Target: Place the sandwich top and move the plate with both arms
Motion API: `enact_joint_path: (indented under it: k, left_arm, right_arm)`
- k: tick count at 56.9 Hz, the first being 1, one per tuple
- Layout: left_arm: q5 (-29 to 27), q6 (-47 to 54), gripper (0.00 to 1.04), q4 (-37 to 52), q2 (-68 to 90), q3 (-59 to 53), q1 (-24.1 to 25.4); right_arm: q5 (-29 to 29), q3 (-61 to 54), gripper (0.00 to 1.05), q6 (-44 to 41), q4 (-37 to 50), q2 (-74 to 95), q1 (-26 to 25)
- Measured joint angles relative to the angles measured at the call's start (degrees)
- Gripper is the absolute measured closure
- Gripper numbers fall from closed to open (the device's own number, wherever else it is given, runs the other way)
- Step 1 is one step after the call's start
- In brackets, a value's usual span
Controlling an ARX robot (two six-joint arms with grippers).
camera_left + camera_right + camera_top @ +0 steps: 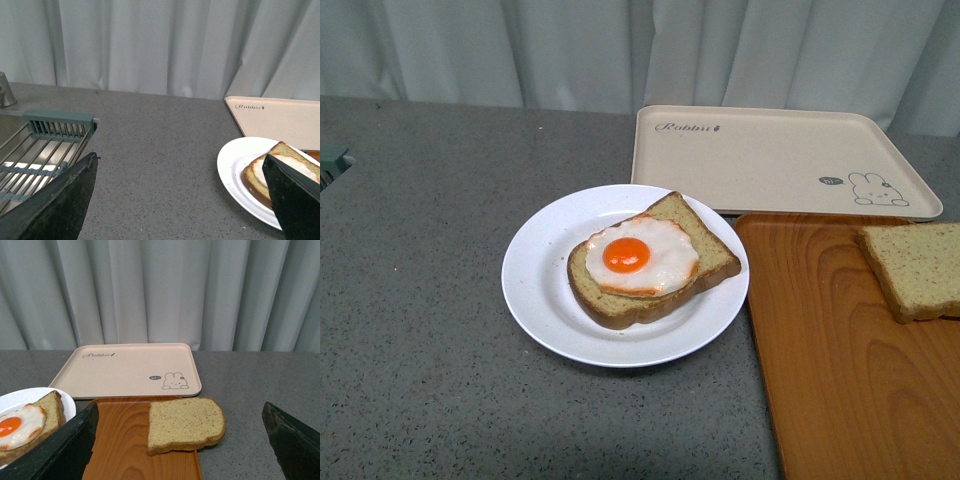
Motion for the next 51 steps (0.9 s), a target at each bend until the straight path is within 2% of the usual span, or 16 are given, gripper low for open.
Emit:
enact_joint_path:
  k: [38,40,42,45,51]
  left_arm:
    - [0.0,0.0,0.06,0.0,0.0,0.0,0.0]
    - [0.0,0.0,0.06,0.0,0.0,0.0,0.0]
    - [-0.04,0.0,0.06,0.0,0.0,0.0,0.0]
    - [0.04,0.02,0.06,0.0,0.0,0.0,0.0]
    - [-0.04,0.02,0.06,0.0,0.0,0.0,0.0]
  right_arm:
    - [-0.28,0.0,0.09,0.0,-0.09,0.07,-0.04]
    - [-3.13,0.85,0.09,-0.85,-2.54,1.01,-1.01]
    - [-10.32,2.73,0.09,-2.34,-7.45,3.61,-3.02]
    - [-16.35,3.91,0.09,-3.17,-10.67,6.32,-4.87]
    - [-21.27,4.28,0.09,-3.1,-9.55,10.69,-7.58]
